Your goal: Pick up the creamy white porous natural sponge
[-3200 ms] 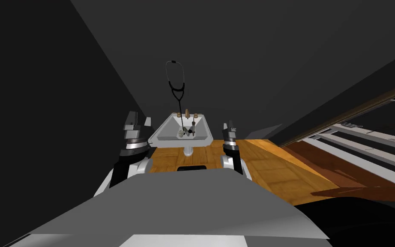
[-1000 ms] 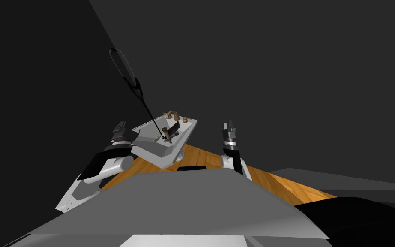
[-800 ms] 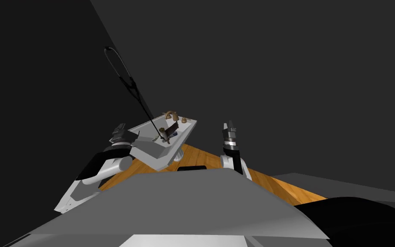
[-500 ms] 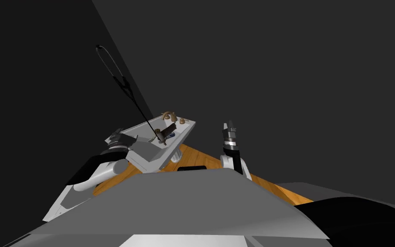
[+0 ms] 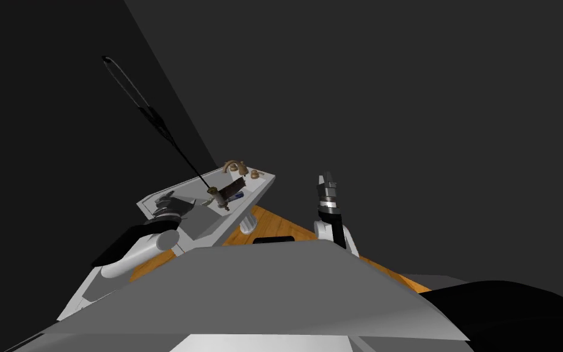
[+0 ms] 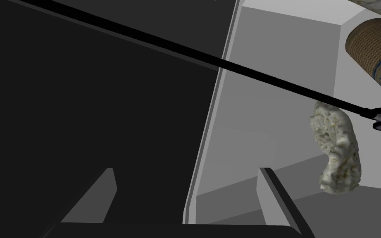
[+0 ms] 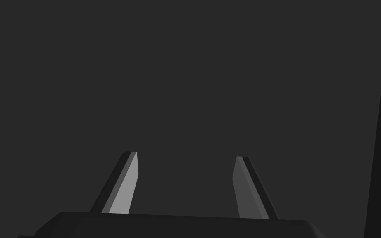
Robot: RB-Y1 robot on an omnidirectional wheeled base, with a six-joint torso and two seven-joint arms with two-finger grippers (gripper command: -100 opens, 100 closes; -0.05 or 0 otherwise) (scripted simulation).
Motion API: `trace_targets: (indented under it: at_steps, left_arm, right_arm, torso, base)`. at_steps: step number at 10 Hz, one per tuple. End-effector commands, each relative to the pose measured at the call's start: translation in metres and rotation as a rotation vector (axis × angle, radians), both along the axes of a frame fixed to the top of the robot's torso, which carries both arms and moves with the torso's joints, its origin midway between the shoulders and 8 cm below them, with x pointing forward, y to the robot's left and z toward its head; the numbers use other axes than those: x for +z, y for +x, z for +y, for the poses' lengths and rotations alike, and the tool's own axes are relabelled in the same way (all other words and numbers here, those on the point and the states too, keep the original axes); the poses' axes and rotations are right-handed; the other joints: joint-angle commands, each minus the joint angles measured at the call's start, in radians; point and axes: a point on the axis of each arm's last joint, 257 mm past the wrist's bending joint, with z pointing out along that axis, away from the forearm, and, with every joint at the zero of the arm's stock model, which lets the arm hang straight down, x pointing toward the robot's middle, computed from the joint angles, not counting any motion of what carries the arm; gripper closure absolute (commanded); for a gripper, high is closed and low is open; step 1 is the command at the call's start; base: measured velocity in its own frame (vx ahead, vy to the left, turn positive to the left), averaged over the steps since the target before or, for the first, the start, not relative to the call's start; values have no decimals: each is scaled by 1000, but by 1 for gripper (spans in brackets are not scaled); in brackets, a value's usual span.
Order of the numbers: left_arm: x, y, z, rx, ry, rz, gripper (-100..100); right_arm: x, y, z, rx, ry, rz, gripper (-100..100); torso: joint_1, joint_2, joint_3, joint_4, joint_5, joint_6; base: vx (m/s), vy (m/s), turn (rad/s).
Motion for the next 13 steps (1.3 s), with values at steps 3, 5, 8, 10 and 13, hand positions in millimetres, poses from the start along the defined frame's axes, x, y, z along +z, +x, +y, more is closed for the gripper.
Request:
trace_targets:
  at_steps: [3, 5, 8, 10, 13]
  left_arm:
    - [-53, -24, 18, 53, -137, 90, -100]
    - [-79, -39, 25, 79, -200, 133, -100]
    - [-113, -60, 31, 113, -277, 190, -100]
    - [-132, -73, 32, 131, -318, 221, -100]
    - [-146, -81, 32, 144, -347, 244, -100]
  right_arm:
    - [0, 0, 0, 0, 0, 0, 0]
    - [0, 0, 0, 0, 0, 0, 0]
    - [0, 0, 0, 0, 0, 0, 0]
    - [0, 0, 0, 0, 0, 0, 0]
    - [0, 0, 0, 0, 0, 0, 0]
  torso:
    - [0, -4, -2, -1, 0, 0]
    - [1, -5, -3, -1, 0, 0]
    - [7, -3, -2, -1, 1, 0]
    - [7, -4, -2, -1, 1, 0]
    - [8, -3, -2, -1, 2, 0]
  base:
    - [155, -94, 61]
    - [159, -62, 17]
    - [149, 6, -1]
    - [150, 5, -16]
    - [109, 18, -19]
